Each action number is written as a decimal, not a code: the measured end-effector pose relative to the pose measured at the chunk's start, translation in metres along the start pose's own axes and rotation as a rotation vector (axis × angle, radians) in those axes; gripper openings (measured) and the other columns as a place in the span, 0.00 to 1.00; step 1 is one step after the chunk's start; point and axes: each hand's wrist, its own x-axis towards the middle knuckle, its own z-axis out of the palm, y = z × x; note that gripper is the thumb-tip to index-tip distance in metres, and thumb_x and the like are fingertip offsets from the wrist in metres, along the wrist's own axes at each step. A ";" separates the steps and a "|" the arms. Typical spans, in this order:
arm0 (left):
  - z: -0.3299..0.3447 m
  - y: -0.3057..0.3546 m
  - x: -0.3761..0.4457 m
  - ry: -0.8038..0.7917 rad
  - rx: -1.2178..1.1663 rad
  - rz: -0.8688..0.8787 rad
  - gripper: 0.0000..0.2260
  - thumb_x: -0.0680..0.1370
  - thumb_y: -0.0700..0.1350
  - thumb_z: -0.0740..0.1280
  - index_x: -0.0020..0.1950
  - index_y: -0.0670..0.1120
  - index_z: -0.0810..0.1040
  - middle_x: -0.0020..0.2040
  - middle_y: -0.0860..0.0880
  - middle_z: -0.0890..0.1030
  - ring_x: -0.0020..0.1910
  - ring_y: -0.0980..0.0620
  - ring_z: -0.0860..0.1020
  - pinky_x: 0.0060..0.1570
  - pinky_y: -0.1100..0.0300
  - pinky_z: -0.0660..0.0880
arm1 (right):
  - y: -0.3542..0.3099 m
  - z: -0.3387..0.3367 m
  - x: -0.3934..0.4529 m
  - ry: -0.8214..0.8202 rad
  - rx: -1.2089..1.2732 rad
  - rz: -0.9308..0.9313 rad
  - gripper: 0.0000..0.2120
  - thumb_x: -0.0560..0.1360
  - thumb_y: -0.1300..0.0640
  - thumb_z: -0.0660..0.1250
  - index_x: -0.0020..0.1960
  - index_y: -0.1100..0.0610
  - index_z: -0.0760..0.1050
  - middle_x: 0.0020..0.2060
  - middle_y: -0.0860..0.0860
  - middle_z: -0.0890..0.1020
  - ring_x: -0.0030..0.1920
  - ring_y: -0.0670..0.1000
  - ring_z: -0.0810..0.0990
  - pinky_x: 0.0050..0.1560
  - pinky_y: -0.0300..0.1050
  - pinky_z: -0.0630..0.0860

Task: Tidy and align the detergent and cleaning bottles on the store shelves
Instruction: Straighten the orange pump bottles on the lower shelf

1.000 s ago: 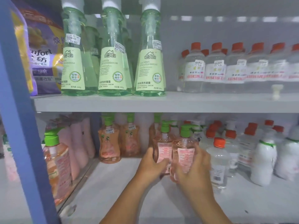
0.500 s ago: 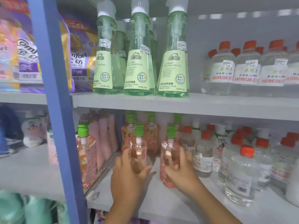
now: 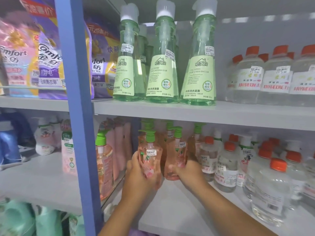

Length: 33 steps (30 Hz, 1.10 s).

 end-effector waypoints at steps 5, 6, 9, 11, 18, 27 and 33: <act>0.010 -0.012 0.027 0.083 0.126 -0.121 0.35 0.69 0.53 0.80 0.70 0.50 0.66 0.61 0.47 0.71 0.61 0.42 0.76 0.58 0.46 0.77 | -0.001 0.025 0.018 0.024 -0.263 0.115 0.21 0.70 0.34 0.74 0.39 0.53 0.84 0.35 0.46 0.85 0.36 0.47 0.83 0.40 0.42 0.80; 0.012 -0.015 0.030 0.098 0.141 -0.130 0.34 0.69 0.54 0.80 0.69 0.50 0.67 0.60 0.47 0.72 0.60 0.42 0.76 0.56 0.47 0.77 | -0.001 0.029 0.019 0.053 -0.323 0.122 0.23 0.70 0.31 0.73 0.36 0.52 0.82 0.32 0.44 0.83 0.33 0.44 0.80 0.34 0.39 0.76; 0.019 -0.025 0.036 0.121 0.127 -0.141 0.32 0.68 0.56 0.80 0.65 0.50 0.70 0.58 0.49 0.74 0.57 0.44 0.78 0.53 0.48 0.78 | -0.001 0.039 0.026 0.048 -0.455 0.116 0.29 0.70 0.26 0.68 0.44 0.53 0.85 0.37 0.47 0.85 0.39 0.50 0.82 0.37 0.40 0.76; 0.020 -0.029 0.038 0.129 0.105 -0.153 0.31 0.67 0.57 0.81 0.64 0.52 0.71 0.56 0.51 0.74 0.55 0.46 0.79 0.51 0.48 0.79 | 0.000 0.045 0.031 0.052 -0.479 0.104 0.32 0.71 0.27 0.66 0.56 0.54 0.84 0.47 0.51 0.87 0.49 0.55 0.84 0.47 0.44 0.80; 0.024 -0.031 0.045 0.118 0.106 -0.177 0.33 0.66 0.58 0.81 0.65 0.51 0.71 0.57 0.50 0.76 0.56 0.46 0.79 0.47 0.54 0.74 | 0.001 0.057 0.041 0.063 -0.519 0.114 0.41 0.68 0.25 0.64 0.68 0.54 0.76 0.61 0.55 0.81 0.61 0.58 0.80 0.58 0.48 0.79; 0.009 -0.013 0.014 0.118 0.059 -0.121 0.42 0.72 0.58 0.77 0.80 0.45 0.62 0.74 0.45 0.68 0.72 0.44 0.71 0.67 0.49 0.73 | -0.053 -0.036 0.039 0.315 -0.476 -0.272 0.15 0.77 0.43 0.68 0.56 0.53 0.80 0.51 0.53 0.83 0.51 0.55 0.81 0.48 0.46 0.76; -0.060 0.018 -0.060 0.226 -0.279 0.096 0.08 0.77 0.56 0.72 0.56 0.62 0.81 0.53 0.57 0.85 0.50 0.60 0.83 0.49 0.71 0.77 | -0.069 -0.108 0.069 0.263 -0.602 -0.201 0.22 0.79 0.44 0.67 0.62 0.61 0.75 0.54 0.62 0.81 0.56 0.64 0.80 0.57 0.55 0.78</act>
